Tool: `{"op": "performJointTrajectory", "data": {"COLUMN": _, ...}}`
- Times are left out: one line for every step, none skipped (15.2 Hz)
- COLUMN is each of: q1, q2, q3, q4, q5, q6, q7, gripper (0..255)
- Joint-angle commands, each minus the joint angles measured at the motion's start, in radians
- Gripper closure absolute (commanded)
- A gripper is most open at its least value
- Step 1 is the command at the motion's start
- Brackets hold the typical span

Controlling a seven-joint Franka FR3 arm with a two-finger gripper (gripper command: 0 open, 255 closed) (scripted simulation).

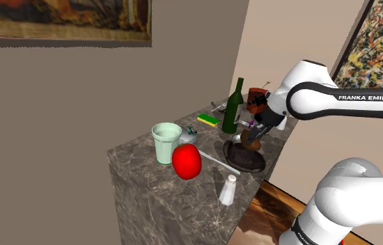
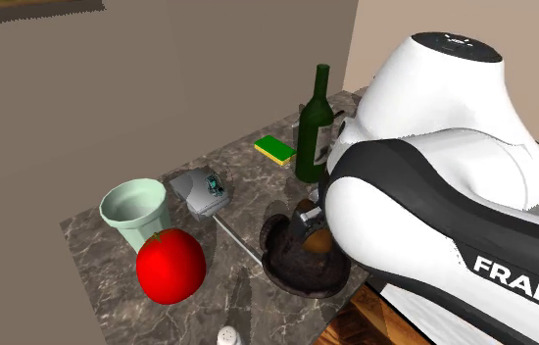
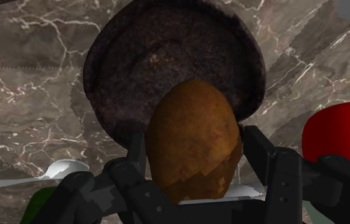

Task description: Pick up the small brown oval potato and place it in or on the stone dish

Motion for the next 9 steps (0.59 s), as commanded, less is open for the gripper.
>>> {"op": "performJointTrajectory", "data": {"q1": -0.004, "q2": 0.011, "q3": -0.007, "q4": -0.024, "q5": -0.005, "q6": 0.035, "q7": -0.006, "gripper": 255}}
{"op": "performJointTrajectory", "data": {"q1": -0.005, "q2": 0.015, "q3": -0.01, "q4": -0.036, "q5": -0.006, "q6": 0.051, "q7": -0.007, "gripper": 255}}
{"op": "performJointTrajectory", "data": {"q1": -0.005, "q2": 0.019, "q3": -0.011, "q4": -0.043, "q5": -0.007, "q6": 0.061, "q7": -0.008, "gripper": 255}}
{"op": "performJointTrajectory", "data": {"q1": -0.005, "q2": 0.018, "q3": -0.011, "q4": -0.043, "q5": -0.007, "q6": 0.061, "q7": -0.008, "gripper": 255}}
{"op": "performJointTrajectory", "data": {"q1": -0.005, "q2": 0.018, "q3": -0.011, "q4": -0.043, "q5": -0.007, "q6": 0.061, "q7": -0.008, "gripper": 255}}
{"op": "performJointTrajectory", "data": {"q1": -0.005, "q2": 0.019, "q3": -0.011, "q4": -0.043, "q5": -0.007, "q6": 0.061, "q7": -0.008, "gripper": 255}}
{"op": "performJointTrajectory", "data": {"q1": -0.005, "q2": 0.019, "q3": -0.011, "q4": -0.043, "q5": -0.007, "q6": 0.061, "q7": -0.008, "gripper": 255}}
{"op": "performJointTrajectory", "data": {"q1": -0.005, "q2": 0.019, "q3": -0.011, "q4": -0.043, "q5": -0.007, "q6": 0.061, "q7": -0.008, "gripper": 255}}
{"op": "performJointTrajectory", "data": {"q1": -0.005, "q2": 0.019, "q3": -0.011, "q4": -0.043, "q5": -0.007, "q6": 0.061, "q7": -0.008, "gripper": 255}}
